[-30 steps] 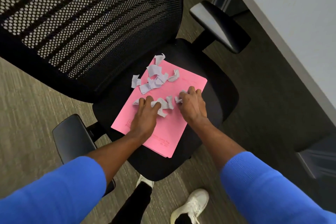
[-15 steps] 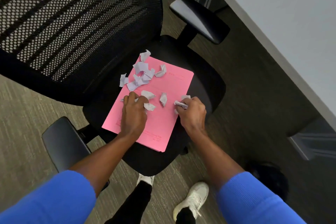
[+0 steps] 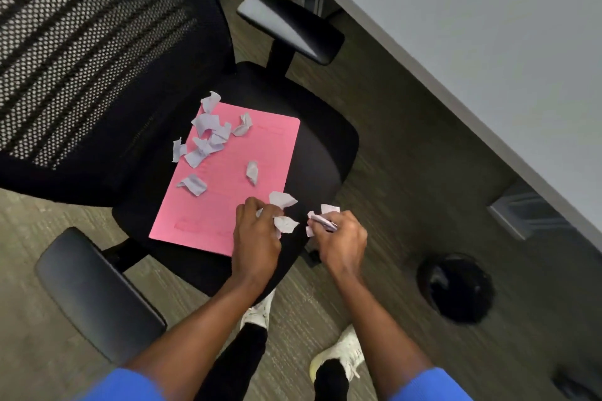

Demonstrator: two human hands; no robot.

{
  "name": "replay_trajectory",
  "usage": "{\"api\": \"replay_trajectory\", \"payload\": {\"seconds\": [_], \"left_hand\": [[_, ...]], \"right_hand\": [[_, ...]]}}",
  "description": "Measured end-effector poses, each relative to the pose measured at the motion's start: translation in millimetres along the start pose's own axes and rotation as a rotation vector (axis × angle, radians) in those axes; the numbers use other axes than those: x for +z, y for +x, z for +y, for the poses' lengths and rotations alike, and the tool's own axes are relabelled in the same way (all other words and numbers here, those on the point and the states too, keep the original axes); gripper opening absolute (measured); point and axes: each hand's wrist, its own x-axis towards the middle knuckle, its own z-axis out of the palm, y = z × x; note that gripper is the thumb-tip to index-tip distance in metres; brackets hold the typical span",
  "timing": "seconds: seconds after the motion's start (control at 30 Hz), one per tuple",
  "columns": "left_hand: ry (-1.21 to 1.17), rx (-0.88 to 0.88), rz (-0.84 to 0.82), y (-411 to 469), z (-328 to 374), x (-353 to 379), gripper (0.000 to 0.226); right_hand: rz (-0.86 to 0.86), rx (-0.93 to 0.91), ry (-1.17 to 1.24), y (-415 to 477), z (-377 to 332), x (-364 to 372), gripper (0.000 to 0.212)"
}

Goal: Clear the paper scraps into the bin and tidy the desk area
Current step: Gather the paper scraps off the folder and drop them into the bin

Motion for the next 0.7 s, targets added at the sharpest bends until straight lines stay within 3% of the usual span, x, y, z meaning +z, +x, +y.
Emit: {"api": "replay_trajectory", "payload": {"seconds": [0.4, 0.6, 0.7], "left_hand": [[-0.049, 0.22, -0.214, -43, 104, 122, 0.03], [-0.022, 0.229, -0.394, -79, 160, 206, 0.029], [0.022, 0.192, -0.473, -99, 185, 254, 0.025]], "right_hand": [[0.119, 0.276, 0.01, -14, 143, -97, 0.025], [0.135, 0.439, -0.009, -18, 228, -150, 0.024], [0.125, 0.543, -0.08, -16, 271, -173, 0.034]]}}
